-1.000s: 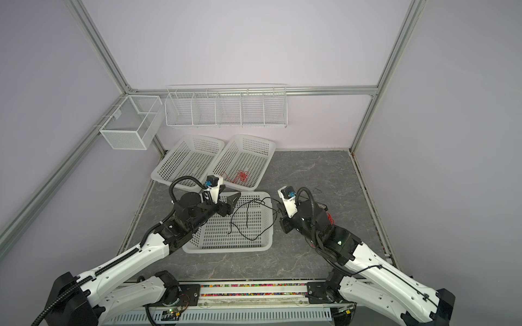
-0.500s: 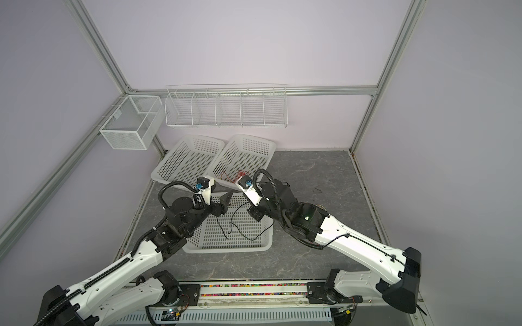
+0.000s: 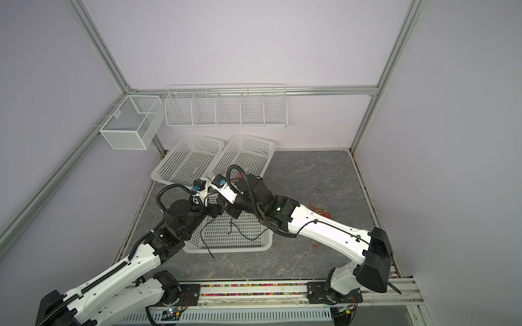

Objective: Untangle the cables
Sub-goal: 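Carry the black wire over the nearest basket with the right gripper and lower it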

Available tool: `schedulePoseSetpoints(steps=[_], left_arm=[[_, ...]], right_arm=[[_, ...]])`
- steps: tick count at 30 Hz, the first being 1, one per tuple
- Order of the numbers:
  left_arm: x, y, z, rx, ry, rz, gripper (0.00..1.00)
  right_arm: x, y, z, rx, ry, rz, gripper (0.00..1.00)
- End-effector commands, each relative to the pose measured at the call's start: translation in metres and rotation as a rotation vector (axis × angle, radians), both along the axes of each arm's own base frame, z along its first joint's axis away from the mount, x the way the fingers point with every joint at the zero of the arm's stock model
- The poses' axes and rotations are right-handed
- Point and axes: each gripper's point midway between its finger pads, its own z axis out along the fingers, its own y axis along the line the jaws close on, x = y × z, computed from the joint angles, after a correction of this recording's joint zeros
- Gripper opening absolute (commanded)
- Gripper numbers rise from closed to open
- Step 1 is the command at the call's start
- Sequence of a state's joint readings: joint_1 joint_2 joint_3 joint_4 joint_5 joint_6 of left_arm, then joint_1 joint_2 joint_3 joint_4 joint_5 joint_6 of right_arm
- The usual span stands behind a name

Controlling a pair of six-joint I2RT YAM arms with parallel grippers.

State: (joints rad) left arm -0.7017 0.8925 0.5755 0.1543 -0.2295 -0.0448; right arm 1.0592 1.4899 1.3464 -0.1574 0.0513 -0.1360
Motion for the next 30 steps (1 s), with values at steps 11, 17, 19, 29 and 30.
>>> schedulePoseSetpoints(steps=[11,17,19,29,30], left_arm=[[0.004,0.037,-0.039,0.021,0.033,0.195,0.79],[0.006,0.058,-0.055,0.066,0.043,0.304,0.88],[0.007,0.066,-0.058,0.07,0.043,0.353,0.89],[0.027,0.097,-0.055,0.109,0.051,0.574,0.89],[0.03,0.098,-0.054,0.104,0.051,0.581,0.89]], right_arm=[[0.016,0.017,-0.097,0.068,0.325,-0.029,0.07],[0.036,0.006,-0.127,0.088,0.399,-0.143,0.07],[0.038,0.002,-0.134,0.084,0.412,-0.161,0.07],[0.03,-0.016,-0.173,0.017,0.461,-0.213,0.07],[0.03,-0.017,-0.177,0.006,0.463,-0.218,0.07]])
